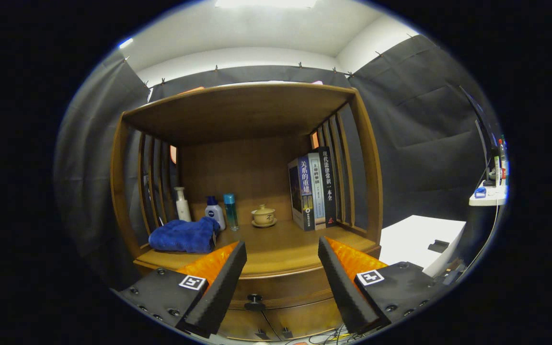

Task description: Pull open the drawer, take out the items inside it, and place them on the countertop above the cabinet.

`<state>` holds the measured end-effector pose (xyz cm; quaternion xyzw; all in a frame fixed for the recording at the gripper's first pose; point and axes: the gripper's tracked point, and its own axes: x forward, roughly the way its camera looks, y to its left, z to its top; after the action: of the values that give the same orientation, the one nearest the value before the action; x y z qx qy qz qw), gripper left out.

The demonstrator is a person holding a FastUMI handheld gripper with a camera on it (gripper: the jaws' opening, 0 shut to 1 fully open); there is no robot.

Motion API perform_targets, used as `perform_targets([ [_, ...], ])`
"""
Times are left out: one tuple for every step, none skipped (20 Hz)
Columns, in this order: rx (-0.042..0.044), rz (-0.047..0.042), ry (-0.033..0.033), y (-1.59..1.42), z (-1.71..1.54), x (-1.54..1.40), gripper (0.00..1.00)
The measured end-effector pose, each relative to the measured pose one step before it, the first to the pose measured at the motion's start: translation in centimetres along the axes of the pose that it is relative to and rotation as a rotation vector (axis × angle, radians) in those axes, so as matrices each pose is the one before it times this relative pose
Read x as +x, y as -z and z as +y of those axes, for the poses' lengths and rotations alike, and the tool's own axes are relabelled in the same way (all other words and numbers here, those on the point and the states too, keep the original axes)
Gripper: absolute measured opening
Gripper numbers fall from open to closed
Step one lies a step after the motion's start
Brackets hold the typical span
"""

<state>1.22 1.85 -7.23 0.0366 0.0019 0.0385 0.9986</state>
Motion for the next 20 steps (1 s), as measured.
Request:
perform_targets([
  [0.00262,0.00509,-0.00477,1.0,0.095,0.226,0.98],
  [0.0044,0.01152,-0.00587,1.012,0.192,0.2,0.98],
  [0.00743,0.00634,-0.00928,0.956,0.365,-0.102,0.98],
  [0.00994,0.00367,-0.01041,0.824,0.375,0.08,0.98],
  [0.00572,0.0038,-0.00904,0.787,0.278,0.204,0.98],
  [-0.00164,0.01099,-0.00553,0.975,0.109,0.33,0.98],
  [-0.00957,0.01756,-0.00246,0.974,0.243,0.173,0.98],
  [-0.01441,0.02456,0.00116,1.185,0.02,0.174,0.98],
  [-0.01224,0.01939,-0.00446,1.174,0.077,0.439,0.98],
  [-0.00679,0.01836,-0.00971,1.073,0.212,0.443,0.98],
  [-0.00013,0.01823,-0.01388,1.009,0.288,0.515,0.99],
  [0.00371,0.01608,-0.01019,0.927,0.249,0.533,0.99],
  [0.00149,0.01853,-0.00863,0.912,0.203,0.454,0.96],
  [0.00024,0.0167,-0.00899,0.827,0.236,0.323,0.94],
  [-0.00339,0.0139,-0.00851,0.657,0.207,0.46,0.91],
  [-0.00612,0.00866,-0.00611,0.458,0.172,0.288,0.89],
  [-0.00835,0.00705,-0.00308,0.512,0.105,0.276,0.87],
  [-0.00616,0.00735,-0.00449,0.385,0.12,0.183,0.84],
  [-0.00218,0.00754,-0.00576,0.354,0.173,0.311,0.82],
  [-0.00178,0.00849,-0.00308,0.333,0.025,0.162,0.75],
])
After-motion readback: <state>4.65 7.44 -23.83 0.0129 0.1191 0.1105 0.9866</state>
